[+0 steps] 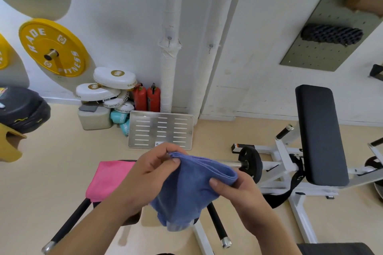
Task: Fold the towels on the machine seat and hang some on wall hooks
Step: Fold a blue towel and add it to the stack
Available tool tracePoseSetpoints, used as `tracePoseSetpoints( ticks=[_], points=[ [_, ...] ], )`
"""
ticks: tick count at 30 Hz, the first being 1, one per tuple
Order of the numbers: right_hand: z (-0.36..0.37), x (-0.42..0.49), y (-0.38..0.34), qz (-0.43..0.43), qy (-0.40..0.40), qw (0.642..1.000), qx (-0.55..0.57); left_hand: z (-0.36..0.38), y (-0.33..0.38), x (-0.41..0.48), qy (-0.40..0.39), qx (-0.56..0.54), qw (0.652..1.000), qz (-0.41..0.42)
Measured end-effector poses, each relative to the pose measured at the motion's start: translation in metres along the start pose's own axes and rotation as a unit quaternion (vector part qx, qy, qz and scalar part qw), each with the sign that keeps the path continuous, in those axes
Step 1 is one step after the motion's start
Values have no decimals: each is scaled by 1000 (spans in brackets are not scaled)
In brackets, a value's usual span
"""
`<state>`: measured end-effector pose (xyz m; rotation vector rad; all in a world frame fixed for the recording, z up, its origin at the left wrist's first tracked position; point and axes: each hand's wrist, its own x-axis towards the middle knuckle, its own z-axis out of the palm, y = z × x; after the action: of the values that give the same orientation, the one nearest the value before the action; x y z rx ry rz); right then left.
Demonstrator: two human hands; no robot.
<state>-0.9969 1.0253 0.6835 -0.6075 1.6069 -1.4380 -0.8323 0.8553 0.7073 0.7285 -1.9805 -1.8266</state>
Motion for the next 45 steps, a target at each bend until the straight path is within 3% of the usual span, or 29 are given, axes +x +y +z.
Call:
tracePoseSetpoints(
  ticks=[5, 8, 12, 16, 20, 24, 27, 30, 34, 38, 41, 45],
  points=[
    [8, 1, 0, 0, 95, 995, 32, 0, -12, 2, 37, 93, 995, -12],
    [13, 6, 0, 8, 143, 989, 40, 7, -23, 2, 44, 32, 996, -66],
    [12, 12, 3, 29, 200, 976, 84, 11, -52, -3, -42, -38, 981, -186],
    [-1, 17, 16, 68, 238, 963, 107, 17, -54, -6, -11, -5, 989, -149],
    [-6, 16, 39, 160, 201, 962, 88, 23, -41, 0, 10, 26, 996, -91],
    [4, 7, 66, 218, 88, 968, 84, 22, -42, 5, 39, 61, 997, -35],
    [8, 6, 73, 179, 58, 978, 87, 15, -46, 9, 88, 55, 994, -41],
    [6, 9, 66, 105, 96, 990, -14, 2, -51, 15, 113, 100, 986, -73],
    [8, 15, 46, 50, 100, 975, -190, -7, -53, 15, 1, 191, 978, -85],
    [14, 20, 33, 3, 118, 954, -277, 3, -72, 20, -39, 366, 928, -58],
    [6, 19, 28, -25, 129, 938, -322, 2, -83, 22, -25, 360, 932, -28],
    [-11, 18, 25, -3, 116, 950, -291, -9, -73, 24, -11, 307, 952, -22]
  ],
)
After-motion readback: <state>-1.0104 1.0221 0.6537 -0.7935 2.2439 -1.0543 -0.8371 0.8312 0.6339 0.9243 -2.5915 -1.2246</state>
